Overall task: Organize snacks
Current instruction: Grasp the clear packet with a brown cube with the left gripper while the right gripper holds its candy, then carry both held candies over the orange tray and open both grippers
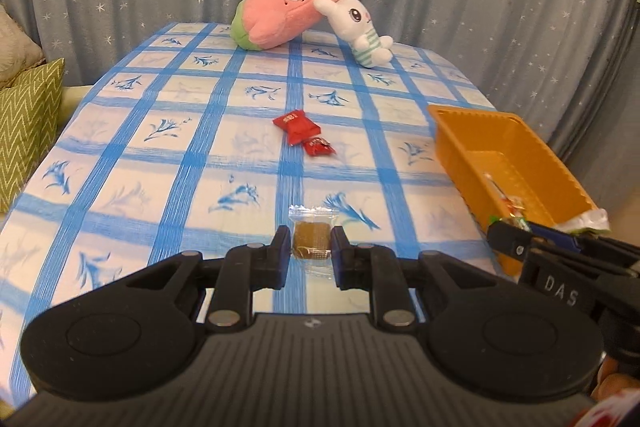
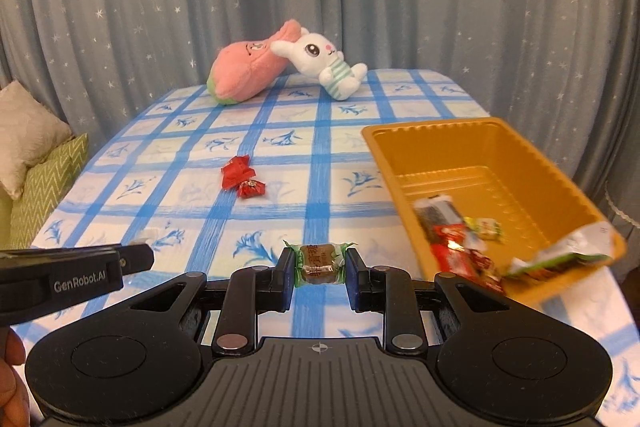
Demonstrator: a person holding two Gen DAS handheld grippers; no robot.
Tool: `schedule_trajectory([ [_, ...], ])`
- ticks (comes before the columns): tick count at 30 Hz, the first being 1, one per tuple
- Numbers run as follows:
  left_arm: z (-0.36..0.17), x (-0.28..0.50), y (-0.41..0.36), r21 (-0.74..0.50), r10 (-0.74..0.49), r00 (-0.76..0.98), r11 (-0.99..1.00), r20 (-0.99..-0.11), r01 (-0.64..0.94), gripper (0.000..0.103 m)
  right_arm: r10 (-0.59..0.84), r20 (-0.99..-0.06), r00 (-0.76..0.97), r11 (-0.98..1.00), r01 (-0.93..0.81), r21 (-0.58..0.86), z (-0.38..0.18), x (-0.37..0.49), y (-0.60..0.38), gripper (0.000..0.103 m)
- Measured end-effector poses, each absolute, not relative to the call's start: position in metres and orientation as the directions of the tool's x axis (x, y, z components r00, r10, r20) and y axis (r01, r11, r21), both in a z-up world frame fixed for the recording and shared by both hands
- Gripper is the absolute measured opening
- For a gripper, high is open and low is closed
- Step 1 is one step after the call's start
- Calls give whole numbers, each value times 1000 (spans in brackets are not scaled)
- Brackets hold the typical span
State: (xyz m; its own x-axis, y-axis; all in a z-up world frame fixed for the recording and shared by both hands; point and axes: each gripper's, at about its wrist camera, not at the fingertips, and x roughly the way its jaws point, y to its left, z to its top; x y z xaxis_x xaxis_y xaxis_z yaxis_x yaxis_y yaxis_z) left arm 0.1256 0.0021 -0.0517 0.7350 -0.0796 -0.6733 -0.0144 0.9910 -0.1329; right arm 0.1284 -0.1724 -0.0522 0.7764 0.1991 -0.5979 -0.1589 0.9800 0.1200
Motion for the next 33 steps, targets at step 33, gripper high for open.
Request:
schedule_trajectory([
  [33,-16,74,-59,-137,-165,756,985,-634,100,19,143,-588,796,989,-88,121,-20,63,-231,26],
])
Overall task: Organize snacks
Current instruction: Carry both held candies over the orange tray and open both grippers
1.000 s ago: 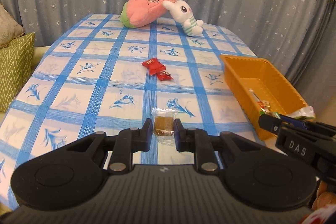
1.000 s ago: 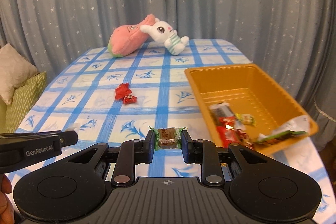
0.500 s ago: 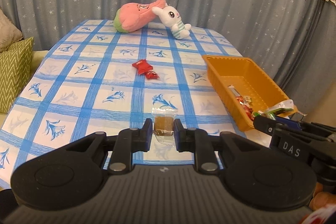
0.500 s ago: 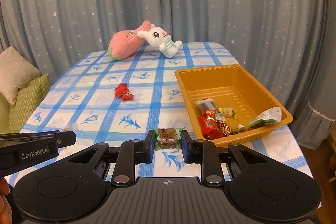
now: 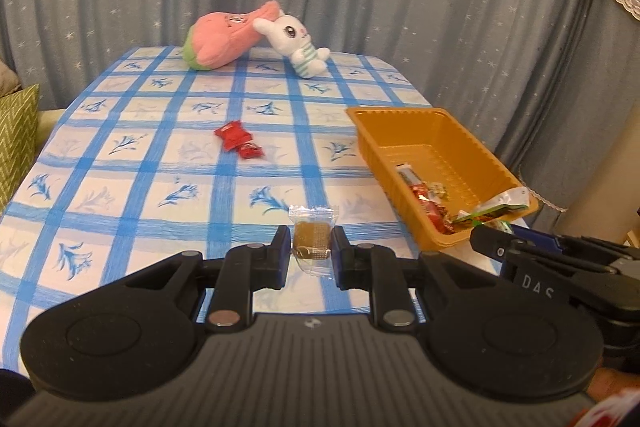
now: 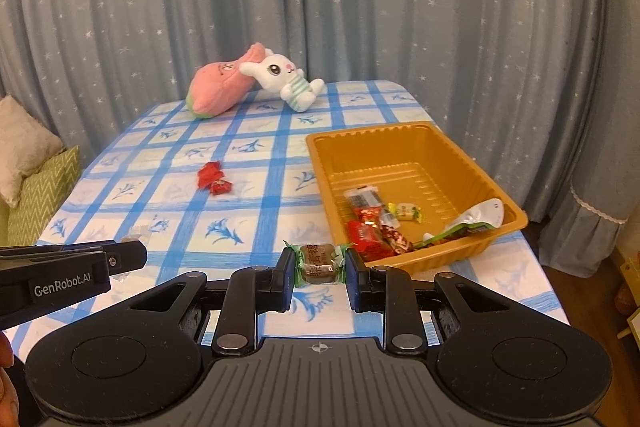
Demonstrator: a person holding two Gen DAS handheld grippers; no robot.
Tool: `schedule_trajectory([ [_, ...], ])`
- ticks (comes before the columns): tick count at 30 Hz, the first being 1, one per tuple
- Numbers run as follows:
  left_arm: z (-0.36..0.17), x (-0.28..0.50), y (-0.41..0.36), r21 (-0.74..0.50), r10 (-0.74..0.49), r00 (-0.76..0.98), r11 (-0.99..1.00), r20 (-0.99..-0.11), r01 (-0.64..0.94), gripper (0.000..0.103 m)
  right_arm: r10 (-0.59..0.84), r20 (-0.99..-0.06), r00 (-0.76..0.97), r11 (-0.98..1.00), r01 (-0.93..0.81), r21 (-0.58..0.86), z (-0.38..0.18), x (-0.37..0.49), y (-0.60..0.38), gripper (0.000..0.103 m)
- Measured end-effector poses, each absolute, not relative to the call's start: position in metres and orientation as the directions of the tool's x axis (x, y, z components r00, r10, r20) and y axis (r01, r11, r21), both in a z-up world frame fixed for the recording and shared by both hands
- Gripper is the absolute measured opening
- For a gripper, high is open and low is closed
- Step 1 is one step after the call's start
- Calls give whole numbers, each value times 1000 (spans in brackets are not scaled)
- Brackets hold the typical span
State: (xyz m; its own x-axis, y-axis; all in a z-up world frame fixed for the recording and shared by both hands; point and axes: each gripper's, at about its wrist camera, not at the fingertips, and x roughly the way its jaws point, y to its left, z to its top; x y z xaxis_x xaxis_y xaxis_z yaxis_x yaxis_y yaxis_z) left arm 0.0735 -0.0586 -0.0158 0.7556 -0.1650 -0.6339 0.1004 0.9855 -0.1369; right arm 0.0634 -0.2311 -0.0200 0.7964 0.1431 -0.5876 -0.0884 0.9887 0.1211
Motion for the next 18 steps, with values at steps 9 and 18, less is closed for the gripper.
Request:
schedule_trajectory([
  [9,-16,81,-93,-130,-214,744,977,-633,171,19,91,-586,805,992,-19,128,-18,67,-262,26],
  [18,-16,94,-127,-116,-252,733,966,-631,232,19,48,-587,808,989,44,142,-19,74,-295,26],
])
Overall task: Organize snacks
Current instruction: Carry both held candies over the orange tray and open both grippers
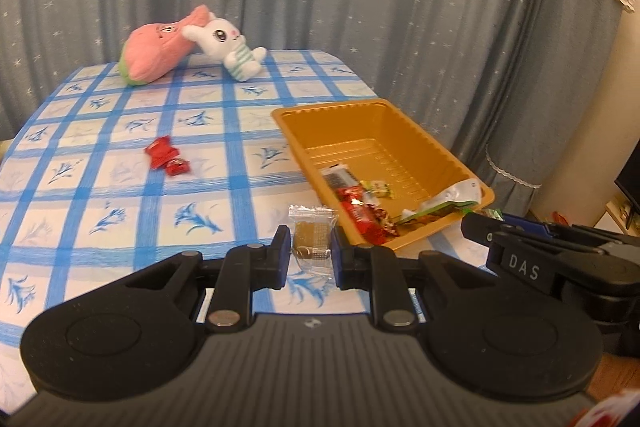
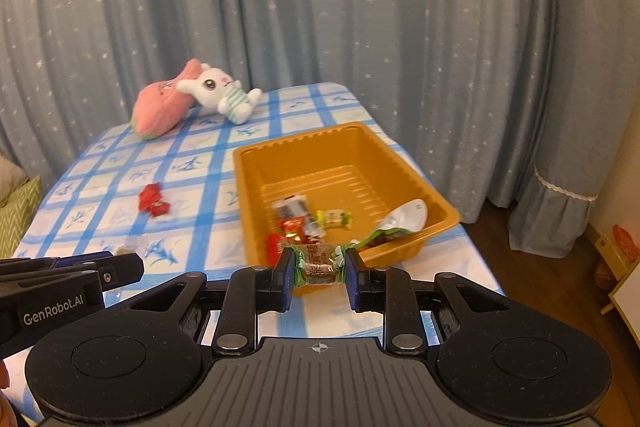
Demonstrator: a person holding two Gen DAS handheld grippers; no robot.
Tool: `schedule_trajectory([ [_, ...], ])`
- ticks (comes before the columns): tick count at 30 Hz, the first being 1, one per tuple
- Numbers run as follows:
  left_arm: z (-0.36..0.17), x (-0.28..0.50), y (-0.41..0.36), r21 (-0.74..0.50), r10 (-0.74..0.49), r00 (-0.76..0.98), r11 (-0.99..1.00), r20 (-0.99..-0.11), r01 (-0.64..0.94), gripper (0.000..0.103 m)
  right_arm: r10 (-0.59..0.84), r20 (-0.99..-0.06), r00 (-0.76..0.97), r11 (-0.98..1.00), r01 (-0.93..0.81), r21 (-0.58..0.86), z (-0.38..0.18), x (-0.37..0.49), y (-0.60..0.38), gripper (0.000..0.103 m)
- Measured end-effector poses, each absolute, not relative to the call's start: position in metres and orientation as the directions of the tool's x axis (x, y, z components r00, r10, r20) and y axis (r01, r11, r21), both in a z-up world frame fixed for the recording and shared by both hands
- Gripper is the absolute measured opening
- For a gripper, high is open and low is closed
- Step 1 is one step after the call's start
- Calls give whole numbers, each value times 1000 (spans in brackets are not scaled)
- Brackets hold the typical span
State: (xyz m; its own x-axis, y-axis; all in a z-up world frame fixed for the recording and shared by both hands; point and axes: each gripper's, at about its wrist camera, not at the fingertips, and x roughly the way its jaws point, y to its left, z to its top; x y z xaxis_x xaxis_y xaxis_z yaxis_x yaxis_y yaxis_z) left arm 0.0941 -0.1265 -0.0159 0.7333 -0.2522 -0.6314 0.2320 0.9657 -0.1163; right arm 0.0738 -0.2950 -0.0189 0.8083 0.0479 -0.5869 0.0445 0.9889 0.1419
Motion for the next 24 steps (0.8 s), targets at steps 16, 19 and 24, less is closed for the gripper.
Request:
schedule_trajectory([
  [16,-17,144,-173,-131,-307,718,948,-624,292,19,13,-577,817,980,103,169,-15,110,-346,26],
  [19,-19,157,-180,-137,-315,714,945,-625,297,19,19,-579,815,980,99,171,-15,122,-353,26],
  [24,-26,178,-192,-140,-323,703,942,-634,306,19,29,-589,808,981,88,171,-17,145,-361,26],
])
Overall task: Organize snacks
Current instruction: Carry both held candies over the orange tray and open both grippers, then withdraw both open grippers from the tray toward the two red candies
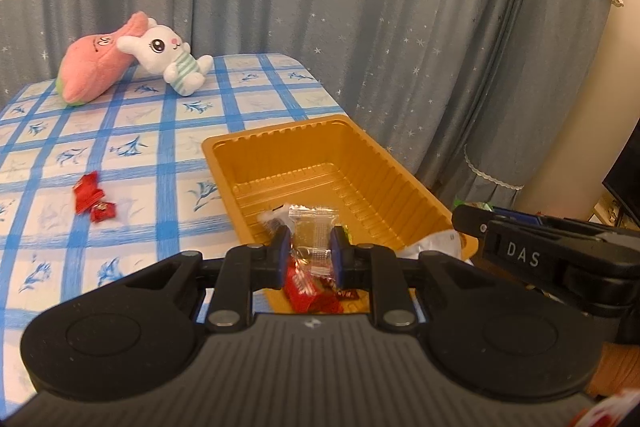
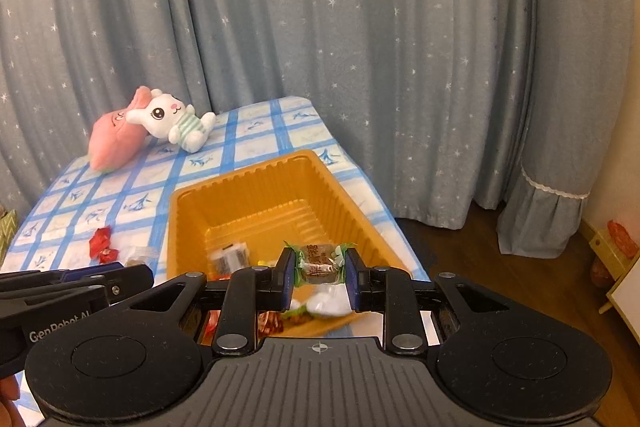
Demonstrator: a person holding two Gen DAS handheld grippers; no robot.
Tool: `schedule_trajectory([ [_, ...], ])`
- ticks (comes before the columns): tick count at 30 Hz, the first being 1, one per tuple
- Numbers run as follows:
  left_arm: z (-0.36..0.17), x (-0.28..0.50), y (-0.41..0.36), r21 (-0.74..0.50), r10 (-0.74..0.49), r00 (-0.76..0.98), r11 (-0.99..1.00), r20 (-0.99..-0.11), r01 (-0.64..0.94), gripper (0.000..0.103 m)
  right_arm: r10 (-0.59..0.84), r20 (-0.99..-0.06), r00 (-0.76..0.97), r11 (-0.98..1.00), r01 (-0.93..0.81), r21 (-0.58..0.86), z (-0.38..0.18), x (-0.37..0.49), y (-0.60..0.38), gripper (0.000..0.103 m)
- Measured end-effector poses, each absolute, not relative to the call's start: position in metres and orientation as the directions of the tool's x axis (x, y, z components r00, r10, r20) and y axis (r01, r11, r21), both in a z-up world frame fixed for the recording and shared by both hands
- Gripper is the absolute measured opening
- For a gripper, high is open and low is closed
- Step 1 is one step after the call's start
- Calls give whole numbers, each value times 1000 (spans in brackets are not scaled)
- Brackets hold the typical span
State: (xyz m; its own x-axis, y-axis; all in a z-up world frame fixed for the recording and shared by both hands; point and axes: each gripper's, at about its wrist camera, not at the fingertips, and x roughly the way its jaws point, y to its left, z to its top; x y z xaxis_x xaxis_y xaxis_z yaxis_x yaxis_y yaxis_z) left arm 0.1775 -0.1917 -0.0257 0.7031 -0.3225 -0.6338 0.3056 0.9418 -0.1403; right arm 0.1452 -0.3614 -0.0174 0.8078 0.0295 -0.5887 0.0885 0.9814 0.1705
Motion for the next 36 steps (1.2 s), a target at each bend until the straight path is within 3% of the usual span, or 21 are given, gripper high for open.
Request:
schedule_trajectory([
  [19,-51,222,-216,-166,-358,664,927,-657,336,20,21,-620,784,983,97,156,-36,186,-375,26],
  [21,-52,223,-217,-164,-367,664,923,-652,349,29,20,-624,781,982,101,157,-38,187,-376,26],
  [36,-61,203,-160,-163,-284,690,958,-666,236,30,70,-626,776,981,60,183,-41,193,-366,26],
])
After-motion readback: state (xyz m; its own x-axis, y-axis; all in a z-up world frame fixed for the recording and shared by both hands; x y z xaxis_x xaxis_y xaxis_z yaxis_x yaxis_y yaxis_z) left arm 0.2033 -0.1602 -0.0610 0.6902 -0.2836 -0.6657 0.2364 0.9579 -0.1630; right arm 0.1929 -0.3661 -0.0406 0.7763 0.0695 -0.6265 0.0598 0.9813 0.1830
